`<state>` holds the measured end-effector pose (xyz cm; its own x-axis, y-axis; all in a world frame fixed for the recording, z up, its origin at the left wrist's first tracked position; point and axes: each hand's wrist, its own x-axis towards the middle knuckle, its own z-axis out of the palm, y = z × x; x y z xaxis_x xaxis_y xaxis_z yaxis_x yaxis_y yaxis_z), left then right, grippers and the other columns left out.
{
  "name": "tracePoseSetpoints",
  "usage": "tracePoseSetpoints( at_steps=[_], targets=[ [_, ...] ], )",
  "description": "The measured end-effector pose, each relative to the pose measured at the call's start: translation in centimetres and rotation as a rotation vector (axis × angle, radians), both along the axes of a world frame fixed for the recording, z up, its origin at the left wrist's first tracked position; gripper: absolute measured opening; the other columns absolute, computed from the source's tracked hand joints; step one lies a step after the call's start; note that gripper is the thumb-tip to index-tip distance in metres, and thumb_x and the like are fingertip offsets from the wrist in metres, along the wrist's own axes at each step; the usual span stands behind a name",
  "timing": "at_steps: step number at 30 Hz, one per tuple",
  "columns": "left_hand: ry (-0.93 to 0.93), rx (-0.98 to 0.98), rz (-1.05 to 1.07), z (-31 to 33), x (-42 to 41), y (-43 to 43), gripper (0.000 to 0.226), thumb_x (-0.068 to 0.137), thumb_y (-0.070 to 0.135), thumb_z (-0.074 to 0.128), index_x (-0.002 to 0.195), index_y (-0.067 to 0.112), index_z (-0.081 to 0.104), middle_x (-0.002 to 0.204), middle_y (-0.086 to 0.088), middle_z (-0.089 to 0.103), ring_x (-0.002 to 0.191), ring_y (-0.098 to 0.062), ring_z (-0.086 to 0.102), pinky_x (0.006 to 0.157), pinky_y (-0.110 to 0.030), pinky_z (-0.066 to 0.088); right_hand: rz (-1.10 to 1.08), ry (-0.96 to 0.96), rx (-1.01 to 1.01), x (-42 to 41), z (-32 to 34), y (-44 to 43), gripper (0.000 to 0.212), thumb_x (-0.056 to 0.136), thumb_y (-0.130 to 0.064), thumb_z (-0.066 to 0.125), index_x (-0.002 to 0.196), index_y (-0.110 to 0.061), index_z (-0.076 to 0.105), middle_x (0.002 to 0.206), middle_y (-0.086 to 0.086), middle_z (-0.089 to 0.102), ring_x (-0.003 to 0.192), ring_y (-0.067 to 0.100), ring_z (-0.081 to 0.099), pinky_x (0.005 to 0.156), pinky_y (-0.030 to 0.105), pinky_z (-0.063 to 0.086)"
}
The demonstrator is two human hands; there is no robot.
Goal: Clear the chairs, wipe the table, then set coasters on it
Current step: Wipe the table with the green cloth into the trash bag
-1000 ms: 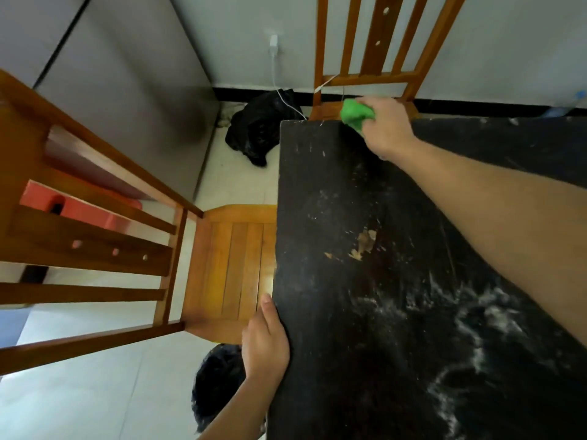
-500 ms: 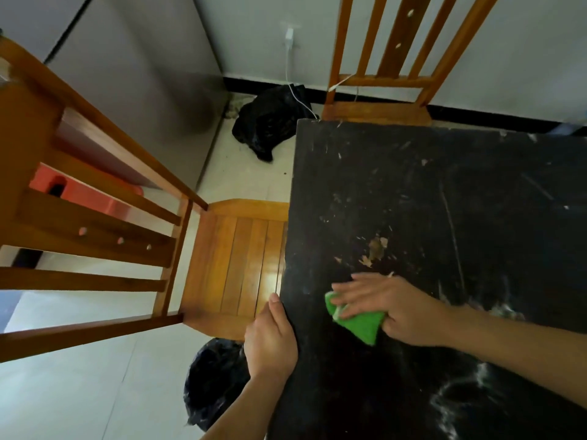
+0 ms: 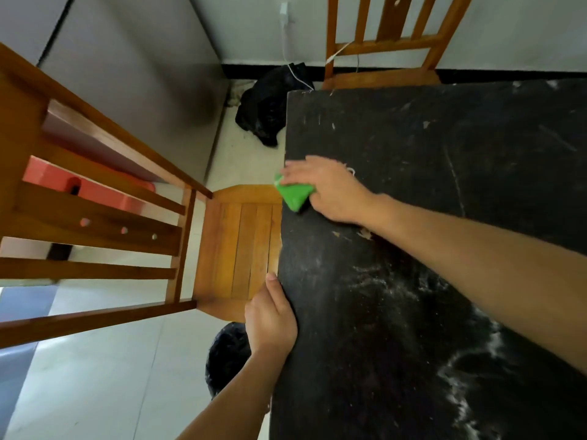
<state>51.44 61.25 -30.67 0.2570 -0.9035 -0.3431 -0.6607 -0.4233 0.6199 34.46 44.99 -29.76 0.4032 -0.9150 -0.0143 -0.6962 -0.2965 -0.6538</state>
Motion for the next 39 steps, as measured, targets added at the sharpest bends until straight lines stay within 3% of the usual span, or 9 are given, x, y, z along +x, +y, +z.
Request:
tracePoseSetpoints(
  at_steps=[5, 8, 11, 14, 18, 24, 28, 32, 39],
  targets=[
    [-0.013, -0.037, 0.002, -0.4, 0.3, -0.1, 0.063, 0.101, 0.046, 0.015, 0.069, 0.012, 0.058, 0.067, -0.001, 0.057, 0.065, -0.019, 0.053, 0.068, -0.035, 0.044, 0.285, -0.029, 0.133, -3.2, -0.1, 14.1, 0.071, 0.058, 0.012, 0.050, 0.121, -0.016, 0.068, 0.138, -0.002, 0.057, 0.139, 0.007, 0.037, 0.119, 0.034, 0.019],
    [-0.013, -0.032, -0.010, -0.4, 0.3, -0.1, 0.062, 0.102, 0.045, 0.016, 0.066, 0.014, 0.055, 0.067, -0.004, 0.057, 0.069, -0.026, 0.056, 0.068, -0.034, 0.042, 0.269, -0.030, 0.228, -5.4, 1.2, 17.8, 0.068, 0.060, 0.008, 0.047, 0.119, -0.016, 0.069, 0.136, -0.006, 0.058, 0.138, 0.002, 0.036, 0.117, 0.031, 0.023],
    [-0.013, -0.038, -0.011, -0.1, 0.1, 0.0, 0.061, 0.104, 0.039, 0.017, 0.077, 0.006, 0.061, 0.075, -0.010, 0.060, 0.075, -0.027, 0.052, 0.074, -0.032, 0.036, -0.065, -0.096, 0.111, -8.1, 3.6, 15.6, 0.066, 0.063, 0.007, 0.046, 0.120, -0.015, 0.068, 0.129, 0.001, 0.064, 0.127, 0.011, 0.053, 0.109, 0.033, 0.039],
    [-0.011, -0.061, -0.031, 0.0, 0.1, 0.0, 0.065, 0.105, 0.037, 0.017, 0.082, -0.001, 0.064, 0.084, -0.020, 0.066, 0.084, -0.038, 0.059, 0.077, -0.036, 0.038, -0.506, 0.088, -0.098, -14.1, 4.0, 9.1, 0.062, 0.071, 0.003, 0.044, 0.128, -0.012, 0.062, 0.133, 0.014, 0.060, 0.125, 0.027, 0.053, 0.110, 0.039, 0.037],
    [-0.033, -0.066, -0.036, 0.0, 0.1, 0.0, 0.065, 0.105, 0.037, 0.016, 0.090, -0.003, 0.064, 0.096, -0.026, 0.066, 0.096, -0.043, 0.059, 0.084, -0.042, 0.042, -0.844, 0.242, 0.071, -17.4, 0.7, 7.2, 0.056, 0.084, 0.009, 0.046, 0.136, -0.010, 0.055, 0.145, 0.020, 0.047, 0.136, 0.034, 0.040, 0.117, 0.034, 0.025],
    [-0.016, -0.011, -0.034, -0.5, 0.5, 0.2, 0.066, 0.104, 0.043, 0.015, 0.109, -0.003, 0.062, 0.110, -0.027, 0.064, 0.107, -0.045, 0.056, 0.092, -0.049, 0.042, -0.460, 0.062, 0.015, -4.9, -0.3, 20.8, 0.071, 0.062, 0.009, 0.043, 0.130, -0.006, 0.060, 0.140, 0.009, 0.054, 0.138, 0.024, 0.040, 0.119, 0.044, 0.020],
    [-0.095, -0.108, -0.100, 0.5, 0.4, -0.8, 0.040, 0.105, 0.027, 0.029, 0.112, -0.004, 0.053, 0.113, -0.028, 0.057, 0.107, -0.045, 0.052, 0.084, -0.045, 0.037, -0.394, -0.138, 0.127, -2.2, 1.7, 24.9, 0.070, 0.058, 0.007, 0.040, 0.120, -0.008, 0.068, 0.128, 0.003, 0.064, 0.127, 0.013, 0.052, 0.115, 0.030, 0.031],
    [-0.233, -0.331, -0.329, 1.5, -1.2, -3.8, 0.031, 0.099, 0.013, 0.045, 0.123, -0.005, 0.052, 0.124, -0.030, 0.050, 0.114, -0.046, 0.045, 0.099, -0.050, 0.032, -0.686, -0.297, 0.056, -7.5, 5.1, 22.1, 0.062, 0.064, 0.013, 0.040, 0.114, -0.007, 0.070, 0.112, 0.004, 0.069, 0.107, 0.009, 0.061, 0.097, 0.018, 0.046],
    [-0.438, -0.353, -0.567, 0.0, -5.0, -5.1, 0.043, 0.101, 0.021, 0.039, 0.141, 0.007, 0.042, 0.153, -0.024, 0.031, 0.144, -0.041, 0.022, 0.118, -0.051, 0.017, -1.336, 0.021, 0.014, -28.4, 3.6, 20.5, 0.046, 0.076, -0.003, 0.046, 0.113, -0.011, 0.072, 0.111, 0.012, 0.071, 0.108, 0.026, 0.065, 0.099, 0.036, 0.049]
  ],
)
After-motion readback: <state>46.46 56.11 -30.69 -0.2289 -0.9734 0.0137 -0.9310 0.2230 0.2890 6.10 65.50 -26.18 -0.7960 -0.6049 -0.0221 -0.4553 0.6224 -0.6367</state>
